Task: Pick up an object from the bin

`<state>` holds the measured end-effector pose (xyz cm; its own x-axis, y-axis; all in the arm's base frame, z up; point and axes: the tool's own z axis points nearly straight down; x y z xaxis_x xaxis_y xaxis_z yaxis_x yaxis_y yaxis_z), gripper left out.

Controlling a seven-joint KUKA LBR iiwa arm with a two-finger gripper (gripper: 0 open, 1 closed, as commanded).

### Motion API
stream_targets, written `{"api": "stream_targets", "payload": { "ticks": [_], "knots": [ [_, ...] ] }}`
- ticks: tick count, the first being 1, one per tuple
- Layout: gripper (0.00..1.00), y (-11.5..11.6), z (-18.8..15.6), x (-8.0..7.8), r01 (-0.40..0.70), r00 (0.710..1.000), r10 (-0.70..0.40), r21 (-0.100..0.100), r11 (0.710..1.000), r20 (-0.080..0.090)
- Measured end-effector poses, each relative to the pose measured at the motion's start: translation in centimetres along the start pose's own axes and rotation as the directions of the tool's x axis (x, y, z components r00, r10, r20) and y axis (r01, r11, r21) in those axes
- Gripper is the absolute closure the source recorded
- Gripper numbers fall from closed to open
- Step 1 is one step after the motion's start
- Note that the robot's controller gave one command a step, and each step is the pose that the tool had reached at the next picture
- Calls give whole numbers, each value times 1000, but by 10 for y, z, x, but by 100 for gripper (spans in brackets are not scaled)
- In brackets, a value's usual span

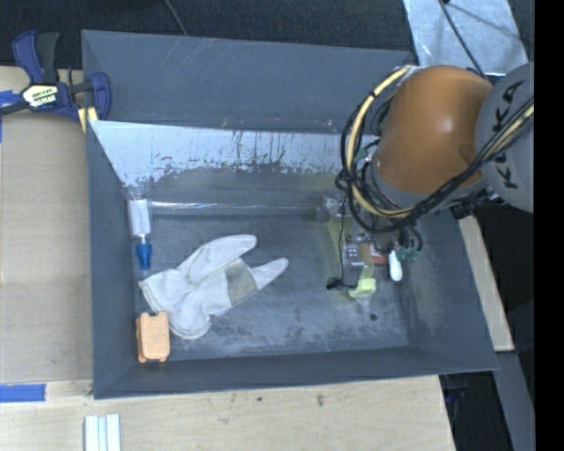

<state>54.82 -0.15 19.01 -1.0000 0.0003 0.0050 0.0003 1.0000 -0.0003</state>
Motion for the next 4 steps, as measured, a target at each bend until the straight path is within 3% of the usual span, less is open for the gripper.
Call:
{"api": "stream_targets", "payload": {
  "ticks": [1,2,3,4],
  "knots": [
    [0,0,-5,-2,0,1000,0,0,1000,8],
    [0,14,28,-11,56,998,-56,2,998,15],
    [0,15,86,-10,59,998,-59,-1,998,12],
    [0,32,116,-22,74,997,-74,0,997,7]
  ]
}}
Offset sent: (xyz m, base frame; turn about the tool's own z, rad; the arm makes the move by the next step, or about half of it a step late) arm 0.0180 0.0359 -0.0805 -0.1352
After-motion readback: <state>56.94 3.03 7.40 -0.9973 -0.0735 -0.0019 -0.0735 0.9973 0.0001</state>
